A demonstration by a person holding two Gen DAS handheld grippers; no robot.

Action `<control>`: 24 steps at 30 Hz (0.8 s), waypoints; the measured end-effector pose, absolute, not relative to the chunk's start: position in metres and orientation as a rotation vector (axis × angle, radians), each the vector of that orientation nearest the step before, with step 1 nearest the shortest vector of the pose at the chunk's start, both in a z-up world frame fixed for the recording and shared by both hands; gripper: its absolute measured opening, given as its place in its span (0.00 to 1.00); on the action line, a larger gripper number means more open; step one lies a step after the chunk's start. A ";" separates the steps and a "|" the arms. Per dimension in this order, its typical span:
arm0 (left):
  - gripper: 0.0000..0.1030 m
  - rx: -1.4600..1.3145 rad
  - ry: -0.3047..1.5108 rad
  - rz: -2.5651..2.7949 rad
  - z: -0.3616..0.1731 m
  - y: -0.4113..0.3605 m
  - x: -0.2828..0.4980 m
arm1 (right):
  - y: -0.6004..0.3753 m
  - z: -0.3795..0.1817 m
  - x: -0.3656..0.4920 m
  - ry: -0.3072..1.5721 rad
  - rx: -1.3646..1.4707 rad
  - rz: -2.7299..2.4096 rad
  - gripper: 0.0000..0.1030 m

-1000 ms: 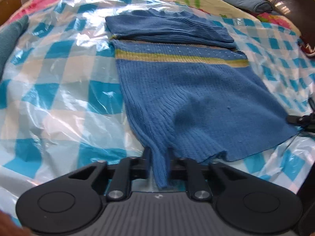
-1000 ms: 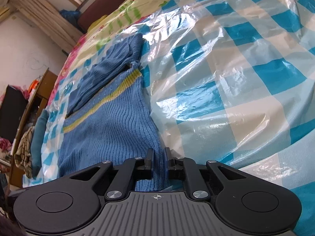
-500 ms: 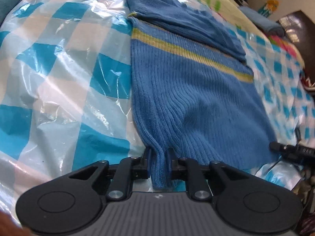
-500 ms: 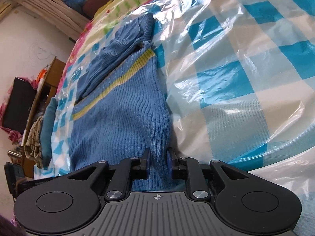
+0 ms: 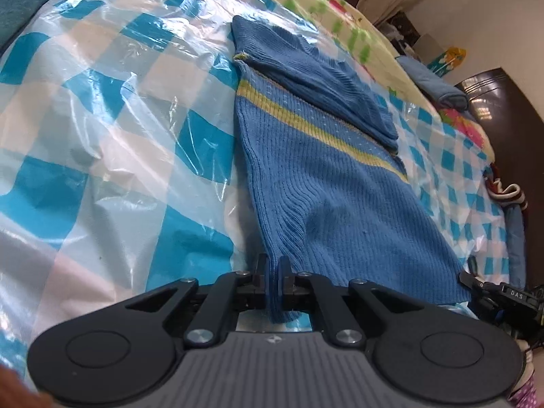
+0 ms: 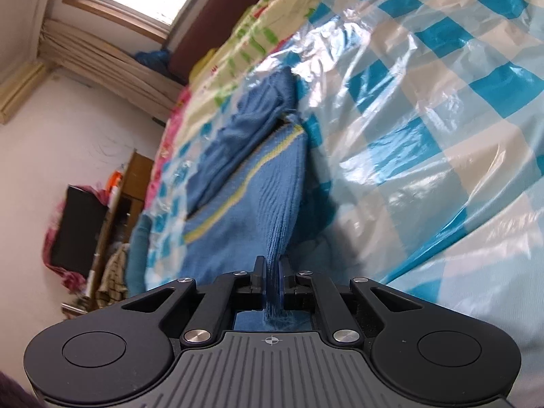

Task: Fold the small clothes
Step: 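Grasp the hem with the left gripper while the right gripper holds its hem corner, then lift the hem with both grippers and fold it toward the sweater collar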

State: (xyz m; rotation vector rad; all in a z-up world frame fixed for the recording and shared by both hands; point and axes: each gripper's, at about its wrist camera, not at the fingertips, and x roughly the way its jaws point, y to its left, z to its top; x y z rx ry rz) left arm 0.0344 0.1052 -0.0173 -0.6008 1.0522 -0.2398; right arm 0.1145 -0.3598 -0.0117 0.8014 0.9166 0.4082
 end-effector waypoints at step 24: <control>0.29 -0.500 1.077 -0.214 -0.035 0.096 0.042 | -0.345 -0.034 0.148 1.019 0.620 0.317 0.47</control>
